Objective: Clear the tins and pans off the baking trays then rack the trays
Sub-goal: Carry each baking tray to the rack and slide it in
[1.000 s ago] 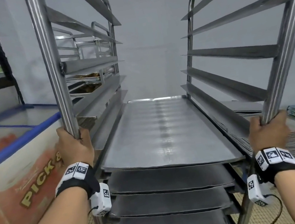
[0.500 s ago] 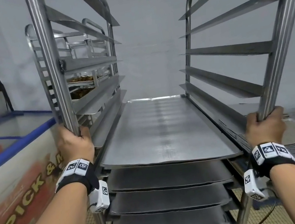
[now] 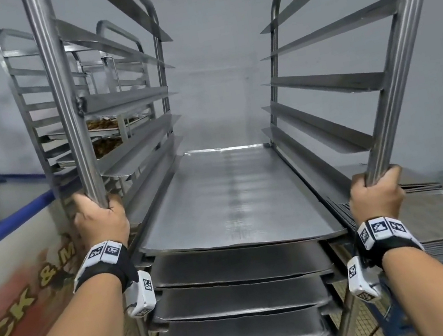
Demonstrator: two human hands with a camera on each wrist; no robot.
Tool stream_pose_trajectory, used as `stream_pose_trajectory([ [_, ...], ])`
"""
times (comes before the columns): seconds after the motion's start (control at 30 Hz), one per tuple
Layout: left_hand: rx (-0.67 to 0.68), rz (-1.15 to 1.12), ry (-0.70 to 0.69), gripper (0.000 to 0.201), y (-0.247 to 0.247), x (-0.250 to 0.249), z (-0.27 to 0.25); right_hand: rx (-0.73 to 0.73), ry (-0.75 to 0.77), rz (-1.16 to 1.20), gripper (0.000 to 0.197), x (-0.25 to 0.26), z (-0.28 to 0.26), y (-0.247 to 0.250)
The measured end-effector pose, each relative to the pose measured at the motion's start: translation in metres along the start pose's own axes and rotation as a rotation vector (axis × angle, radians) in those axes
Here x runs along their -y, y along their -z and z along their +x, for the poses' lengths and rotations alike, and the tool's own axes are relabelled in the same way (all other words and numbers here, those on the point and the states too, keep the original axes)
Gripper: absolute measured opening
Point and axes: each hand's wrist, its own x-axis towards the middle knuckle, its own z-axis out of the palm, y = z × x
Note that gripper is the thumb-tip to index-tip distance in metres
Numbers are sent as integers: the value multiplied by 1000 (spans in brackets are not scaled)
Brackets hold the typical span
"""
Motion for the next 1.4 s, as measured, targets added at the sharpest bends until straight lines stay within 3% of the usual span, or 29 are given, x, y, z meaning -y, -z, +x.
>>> stream_pose_trajectory([
  [0.3,-28,16,-7,25,-81,-3,30,-49,28,-22,20,-25,48,-79],
  [0.57,-50,-76,-92,22,-174,8,75,-66,-3,-22,18,-45,96,-151],
  [0.93,26,-94,-97,28,-285,9,120,-61,-75,-54,18,-66,157,-239],
  [1.4,45,-96,-76,21,-432,-3,165,-74,-27,-35,20,-120,251,-356],
])
